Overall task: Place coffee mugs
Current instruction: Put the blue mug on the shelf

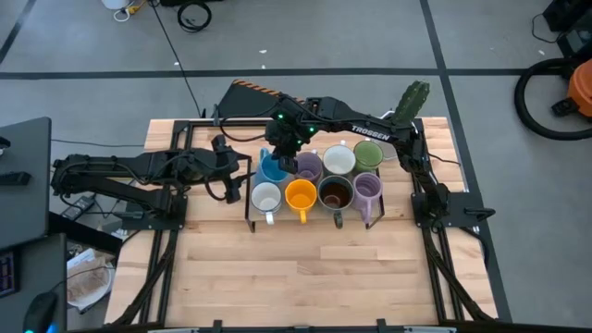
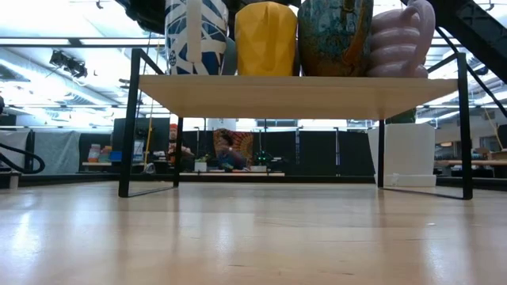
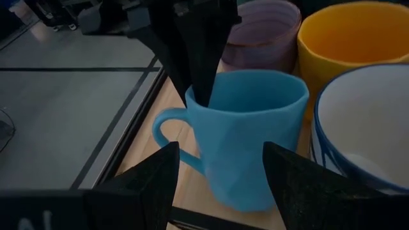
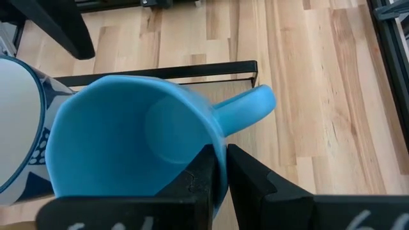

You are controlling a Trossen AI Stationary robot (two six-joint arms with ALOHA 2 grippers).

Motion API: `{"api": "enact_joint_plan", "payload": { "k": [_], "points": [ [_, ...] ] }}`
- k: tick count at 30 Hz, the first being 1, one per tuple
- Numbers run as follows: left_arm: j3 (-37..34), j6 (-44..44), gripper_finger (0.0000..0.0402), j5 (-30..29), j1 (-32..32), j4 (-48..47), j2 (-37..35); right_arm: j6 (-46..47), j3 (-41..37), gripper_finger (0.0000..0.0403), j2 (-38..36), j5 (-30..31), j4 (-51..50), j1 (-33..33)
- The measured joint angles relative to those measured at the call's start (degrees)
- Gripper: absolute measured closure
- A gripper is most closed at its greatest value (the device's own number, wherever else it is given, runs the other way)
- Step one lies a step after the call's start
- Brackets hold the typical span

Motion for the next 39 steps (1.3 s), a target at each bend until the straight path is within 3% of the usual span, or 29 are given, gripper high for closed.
{"api": "enact_joint_plan", "payload": {
  "k": [30,39],
  "points": [
    [0.02,0.27,0.017,0.0,0.0,-1.54,0.0,6.3,0.04,0.0356,-0.02,-0.56,-0.61,-0.02],
    [0.02,0.45,0.017,0.0,0.0,-1.46,0.0,6.1,0.15,0.0323,-0.17,-1.05,-0.09,-0.04]
  ]
}}
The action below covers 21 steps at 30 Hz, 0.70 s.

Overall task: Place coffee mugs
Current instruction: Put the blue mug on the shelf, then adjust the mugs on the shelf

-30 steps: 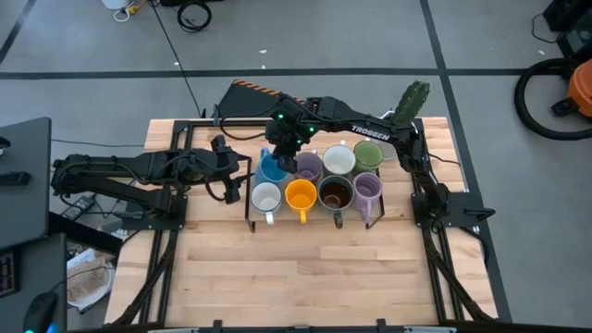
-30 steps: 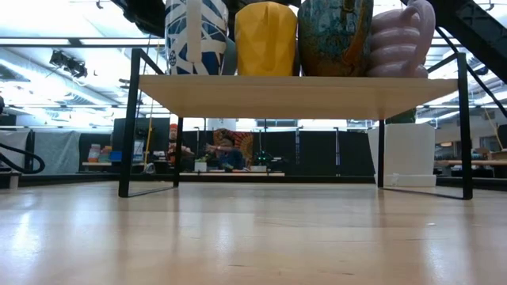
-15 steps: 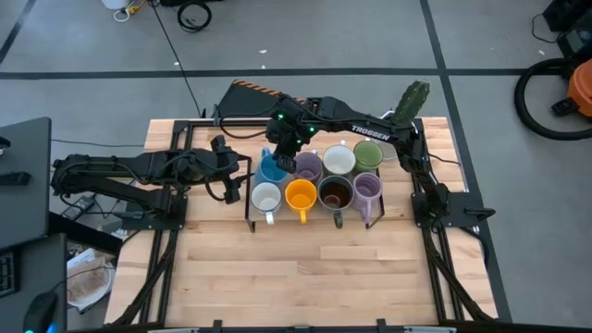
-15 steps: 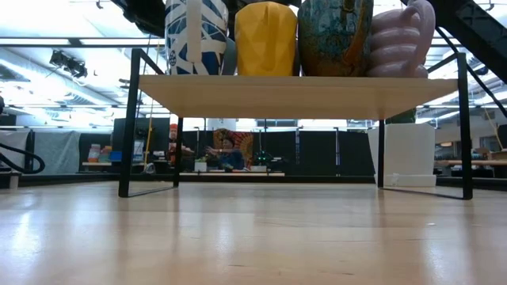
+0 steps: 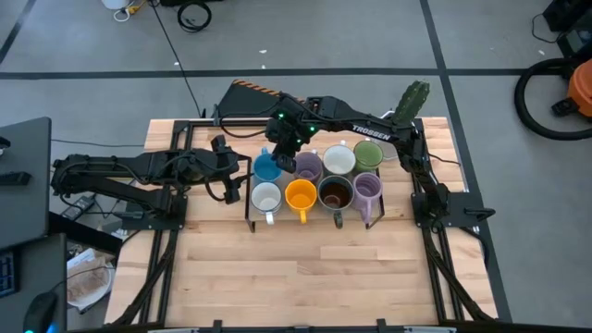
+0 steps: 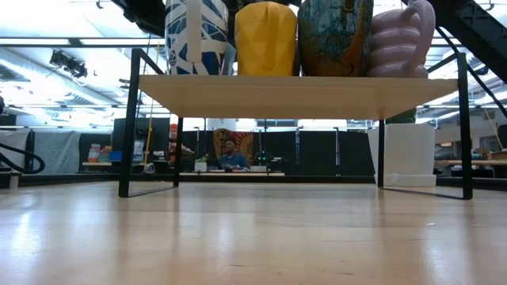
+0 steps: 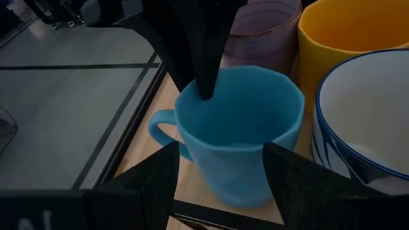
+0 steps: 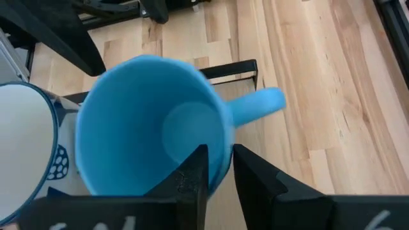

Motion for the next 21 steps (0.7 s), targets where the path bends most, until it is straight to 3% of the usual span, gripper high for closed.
{"api": "enact_joint_plan", "payload": {
  "k": [7,21],
  "points": [
    [-0.02,0.57,0.017,0.0,0.0,0.01,0.0,-0.18,-0.02,0.0304,-0.42,0.02,0.91,0.0],
    [0.0,0.54,0.017,-0.83,0.0,0.19,-0.13,-4.77,0.79,0.0306,-6.42,1.26,-1.62,0.02]
  ]
}}
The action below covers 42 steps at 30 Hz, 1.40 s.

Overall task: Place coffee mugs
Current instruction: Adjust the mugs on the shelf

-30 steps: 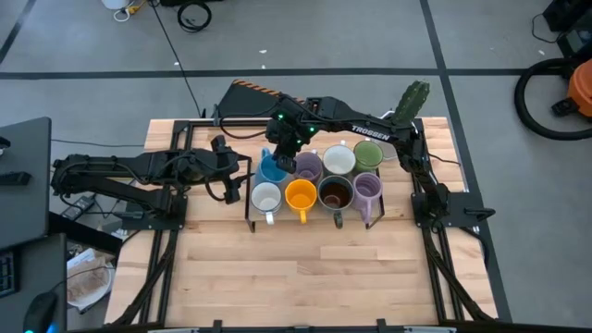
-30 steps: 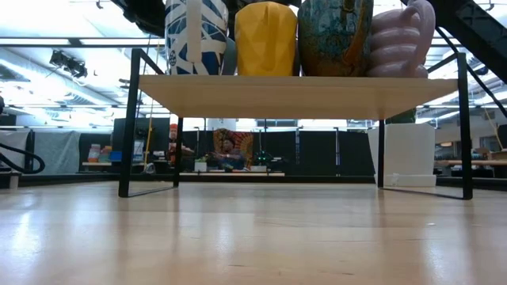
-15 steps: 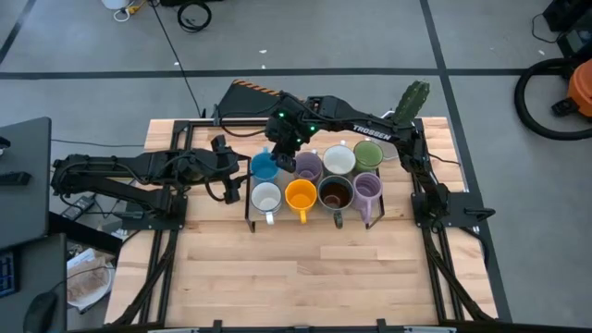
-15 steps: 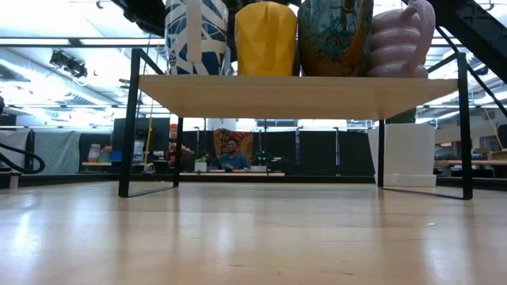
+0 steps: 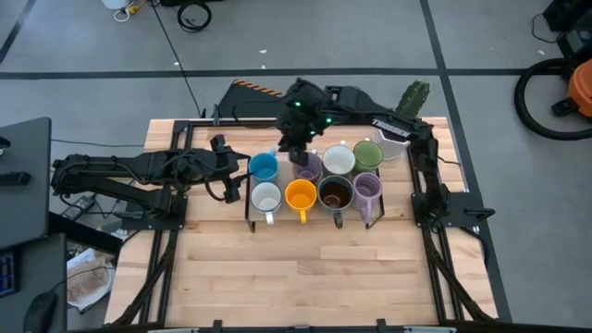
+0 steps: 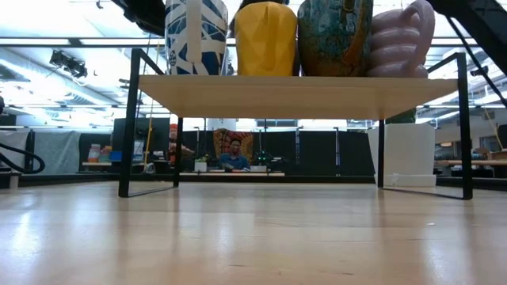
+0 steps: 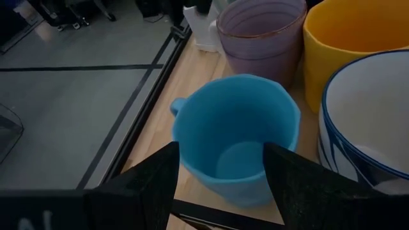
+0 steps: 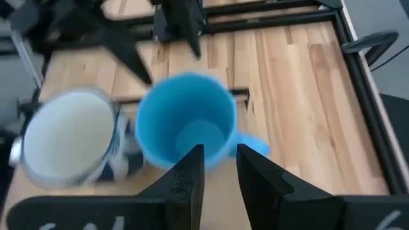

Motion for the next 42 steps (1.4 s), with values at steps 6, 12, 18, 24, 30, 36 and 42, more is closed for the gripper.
{"api": "enact_joint_plan", "payload": {
  "k": [6,12,18,24,30,36,42],
  "points": [
    [0.0,-0.02,0.017,-0.03,-0.01,0.26,0.0,-5.24,0.03,0.0306,-2.73,6.26,-10.18,0.38],
    [0.0,0.93,0.017,-0.29,0.0,3.93,0.0,-6.55,-0.29,0.0306,-1.76,8.81,-18.12,2.95],
    [0.0,2.15,0.017,-0.28,-0.02,5.6,0.0,-7.68,-2.77,0.0306,-1.78,11.97,-17.68,6.03],
    [0.0,2.4,0.017,-0.27,0.0,7.25,0.0,-6.57,-5.87,0.0306,-1.8,12.4,-14.39,6.49],
    [0.0,2.39,0.017,-0.26,-0.02,7.31,0.0,-5.62,-8.86,0.0306,-1.78,12.38,-11.13,6.45],
    [0.0,2.39,0.017,-0.26,-0.01,7.38,0.0,-6.34,-9.03,0.0306,-1.76,11.86,-7.51,6.43],
    [0.0,2.37,0.017,-0.24,-0.02,7.38,0.0,-6.51,-9.03,0.0306,-1.76,10.91,-4.85,6.41]
  ]
}}
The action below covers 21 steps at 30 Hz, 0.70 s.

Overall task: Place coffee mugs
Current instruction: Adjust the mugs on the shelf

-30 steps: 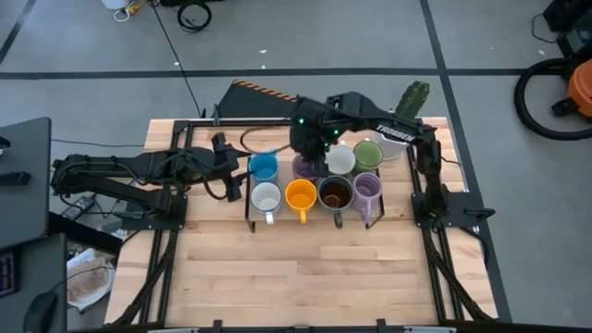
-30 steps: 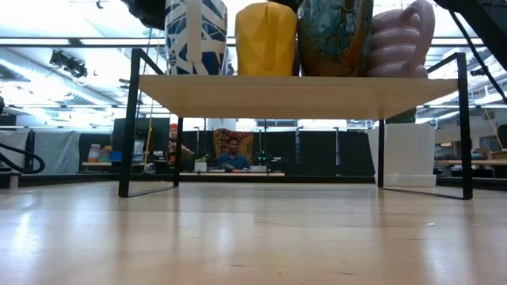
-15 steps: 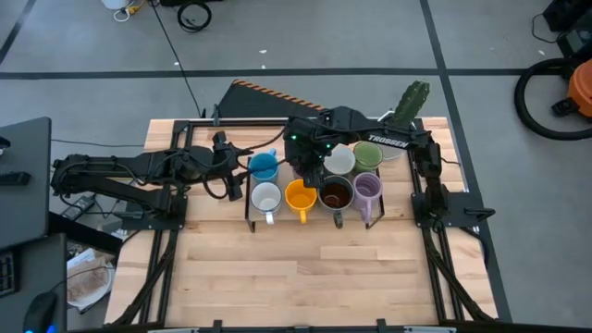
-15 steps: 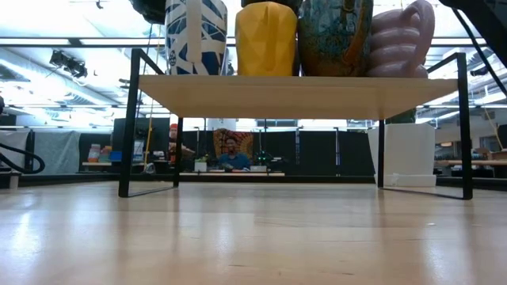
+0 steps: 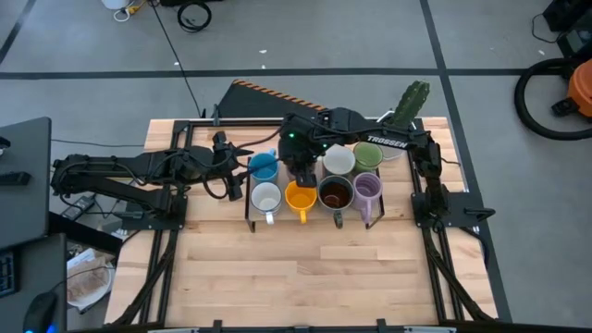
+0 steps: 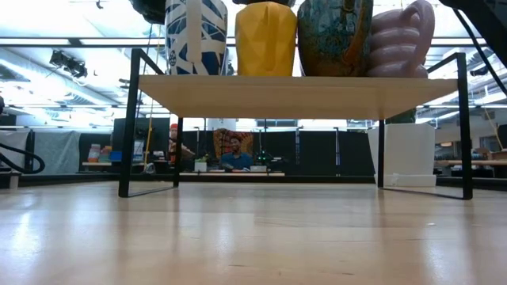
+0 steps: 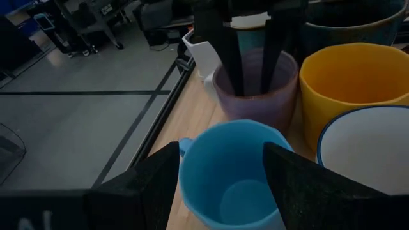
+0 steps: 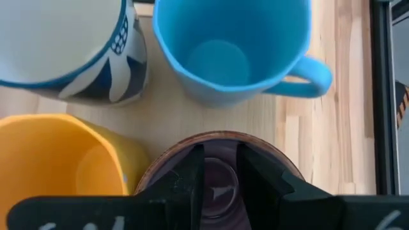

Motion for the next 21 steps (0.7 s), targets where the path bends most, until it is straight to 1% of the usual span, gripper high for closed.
{"api": "enact_joint_plan", "payload": {
  "k": [4,12,21],
  "points": [
    [0.0,0.0,0.017,0.0,0.01,0.0,0.0,0.53,-0.31,0.0306,0.0,-0.06,2.37,-0.03],
    [0.0,-0.04,0.017,0.01,0.01,-0.02,0.0,1.54,-0.33,0.0306,-0.12,-0.06,2.29,-0.03],
    [0.0,-0.16,0.017,0.02,0.02,-0.04,0.0,2.2,-0.35,0.0306,-3.67,1.5,0.06,-0.47]
  ]
}}
